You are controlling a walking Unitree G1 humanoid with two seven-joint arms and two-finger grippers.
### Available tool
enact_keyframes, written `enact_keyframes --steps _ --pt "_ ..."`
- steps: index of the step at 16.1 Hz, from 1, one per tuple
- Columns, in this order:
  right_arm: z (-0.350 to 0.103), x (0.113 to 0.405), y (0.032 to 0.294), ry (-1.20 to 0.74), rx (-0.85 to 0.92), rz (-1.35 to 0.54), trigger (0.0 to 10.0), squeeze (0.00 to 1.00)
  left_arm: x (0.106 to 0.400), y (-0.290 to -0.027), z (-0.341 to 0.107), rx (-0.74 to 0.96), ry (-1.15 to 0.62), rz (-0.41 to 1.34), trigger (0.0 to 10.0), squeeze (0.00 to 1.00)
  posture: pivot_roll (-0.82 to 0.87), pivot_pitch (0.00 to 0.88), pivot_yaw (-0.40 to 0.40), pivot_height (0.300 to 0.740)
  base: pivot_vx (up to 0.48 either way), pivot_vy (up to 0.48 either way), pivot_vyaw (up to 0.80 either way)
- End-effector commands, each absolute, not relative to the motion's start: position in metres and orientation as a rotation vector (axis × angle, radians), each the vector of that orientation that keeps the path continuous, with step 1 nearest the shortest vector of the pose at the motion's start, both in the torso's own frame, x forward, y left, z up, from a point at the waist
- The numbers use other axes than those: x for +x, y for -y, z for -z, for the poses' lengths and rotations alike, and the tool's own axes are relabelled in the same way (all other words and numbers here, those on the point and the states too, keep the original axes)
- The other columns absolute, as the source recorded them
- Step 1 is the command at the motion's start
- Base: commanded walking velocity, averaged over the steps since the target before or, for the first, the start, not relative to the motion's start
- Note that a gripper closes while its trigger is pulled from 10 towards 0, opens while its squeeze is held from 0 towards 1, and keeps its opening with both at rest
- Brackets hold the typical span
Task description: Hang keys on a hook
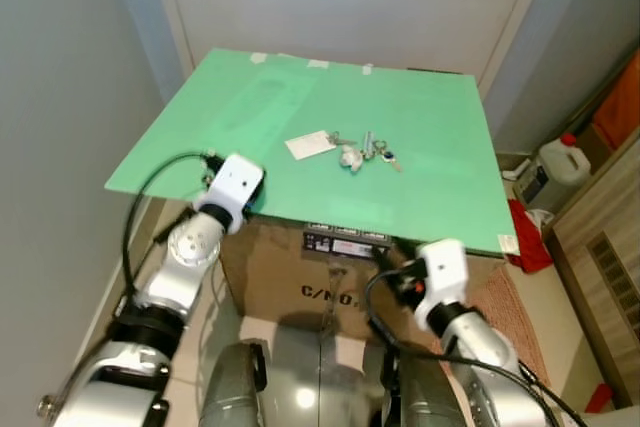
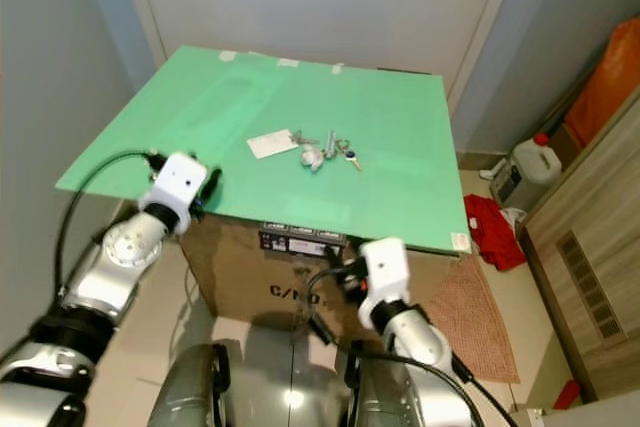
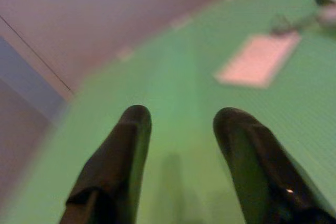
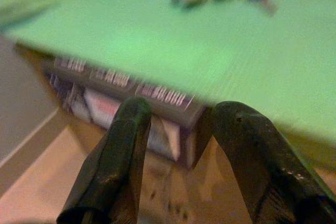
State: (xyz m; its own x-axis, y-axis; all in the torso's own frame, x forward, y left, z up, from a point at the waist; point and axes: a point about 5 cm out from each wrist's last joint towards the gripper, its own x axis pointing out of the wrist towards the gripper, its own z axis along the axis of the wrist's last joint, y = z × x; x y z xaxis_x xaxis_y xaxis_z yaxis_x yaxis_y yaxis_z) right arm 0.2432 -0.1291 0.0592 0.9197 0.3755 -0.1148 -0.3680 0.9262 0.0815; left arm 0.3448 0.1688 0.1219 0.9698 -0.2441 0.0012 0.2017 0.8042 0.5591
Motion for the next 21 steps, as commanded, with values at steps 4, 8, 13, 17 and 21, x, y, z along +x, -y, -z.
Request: enact_keyframes --steps 4,8,13,17,21 --pt "-0.096 0.257 0.140 0.041 0.083 -0.333 10.0 0.00 0.341 -0.162 -0.134 0.598 0.159 0.235 10.0 1.00 0.01 0.055 -0.015 0.591 0.000 0.000 0.00" --pt "-0.099 0.259 0.134 0.066 0.103 -0.347 10.0 0.00 0.342 -0.170 -0.131 0.294 0.121 0.140 10.0 0.00 0.01 0.053 -0.018 0.591 0.000 0.000 0.00" --pt "-0.098 0.256 0.129 0.058 0.105 -0.373 10.0 0.00 0.349 -0.164 -0.148 0.174 0.172 0.140 10.0 0.00 0.00 0.054 -0.024 0.591 0.176 0.000 0.00" --pt "-0.092 0.253 0.127 0.037 0.092 -0.379 10.0 0.00 0.349 -0.150 -0.149 0.229 0.169 0.211 10.0 0.00 0.00 0.056 -0.019 0.591 0.461 0.000 0.00" --pt "-0.089 0.252 0.125 0.024 0.089 -0.387 10.0 0.00 0.351 -0.139 -0.141 0.311 0.118 0.291 10.0 0.00 0.00 0.059 -0.019 0.591 0.480 0.000 0.00"
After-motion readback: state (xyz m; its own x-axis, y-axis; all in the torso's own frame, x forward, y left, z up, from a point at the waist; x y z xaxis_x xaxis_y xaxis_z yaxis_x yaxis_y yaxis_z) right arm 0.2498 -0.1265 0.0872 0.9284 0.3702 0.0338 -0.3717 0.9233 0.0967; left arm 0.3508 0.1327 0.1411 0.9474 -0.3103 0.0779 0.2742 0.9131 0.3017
